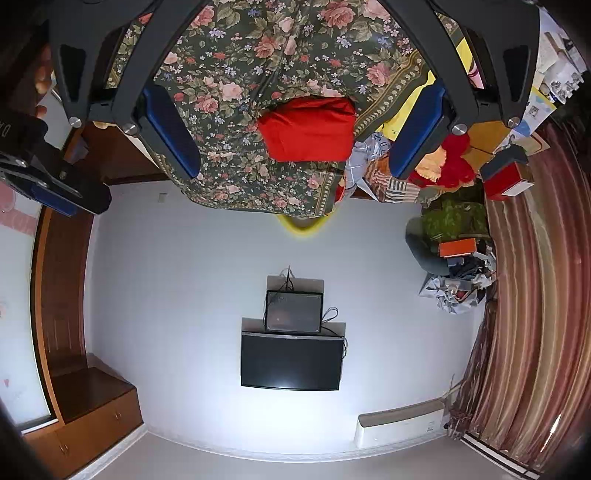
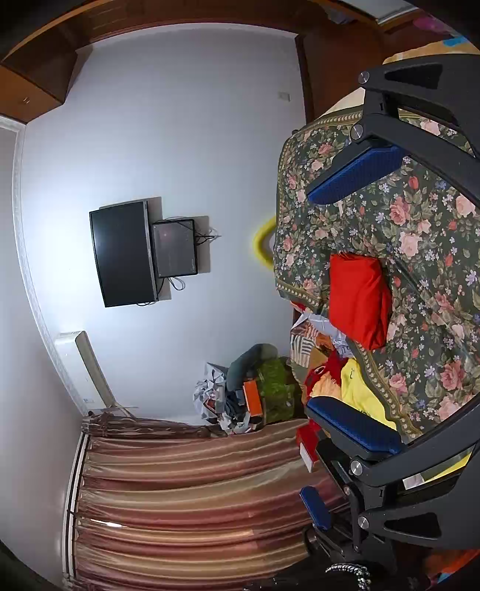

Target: Fold large clothes

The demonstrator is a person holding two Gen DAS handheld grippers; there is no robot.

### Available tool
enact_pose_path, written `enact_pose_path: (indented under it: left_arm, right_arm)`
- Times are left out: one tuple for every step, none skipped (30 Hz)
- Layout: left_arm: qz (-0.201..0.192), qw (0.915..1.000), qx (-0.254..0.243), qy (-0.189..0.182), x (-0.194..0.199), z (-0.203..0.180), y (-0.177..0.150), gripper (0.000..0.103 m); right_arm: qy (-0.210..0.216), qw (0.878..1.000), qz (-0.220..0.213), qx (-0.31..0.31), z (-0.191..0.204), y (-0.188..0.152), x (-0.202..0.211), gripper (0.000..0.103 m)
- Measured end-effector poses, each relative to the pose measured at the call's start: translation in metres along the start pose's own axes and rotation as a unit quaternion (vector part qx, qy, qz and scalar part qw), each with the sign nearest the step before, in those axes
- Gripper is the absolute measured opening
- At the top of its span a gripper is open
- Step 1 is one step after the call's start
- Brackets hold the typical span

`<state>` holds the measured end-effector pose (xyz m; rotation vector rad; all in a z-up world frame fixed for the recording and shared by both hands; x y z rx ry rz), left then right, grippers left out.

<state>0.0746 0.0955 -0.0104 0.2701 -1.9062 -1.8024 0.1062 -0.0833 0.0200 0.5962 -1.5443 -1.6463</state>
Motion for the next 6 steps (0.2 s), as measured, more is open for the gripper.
enact_pose_path:
  left_arm:
    - [0.0,1.0,0.0,-0.001,-0.0002,-0.001,-0.0004,0.103]
    - [0.001,1.0,0.0,-0.001,-0.0002,-0.0007,-0.0004,0.103]
    - [0.002,1.0,0.001,-0.004,-0.0001,-0.0006,-0.0005,0.103]
    - [0.003,1.0,0.002,-0.005,0.0005,-0.001,-0.001,0.103]
    - [0.004,1.0,0.003,-0.007,0.0009,-0.0009,-0.0011,0.103]
    - [0.005,1.0,0.003,-0.008,0.0013,-0.0005,-0.0011,0.103]
  right_arm:
    - [0.0,1.0,0.001,0.0,-0.0001,-0.0002,-0.0001,0.103]
    - [0.0,1.0,0.002,0.0,0.0,-0.0003,-0.0002,0.103]
    - [0.0,1.0,0.002,0.0,-0.0007,-0.0011,0.0,0.103]
    - [0.0,1.0,0.002,0.0,-0.0009,-0.0012,0.0001,0.103]
    - [0.0,1.0,0.003,0.0,-0.001,-0.0014,0.0003,0.103]
    - [0.001,1.0,0.003,0.0,-0.0009,-0.0012,0.0002,0.103]
Point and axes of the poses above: each gripper's, at about its wrist camera, not at the fingertips, and x roughly against the way its jaws point, z to its left, y to its top, the point moved 5 cm from there along -x, roughly the way its jaws point, and after that the axes turned 15 degrees about y, right-handed, at the moved point
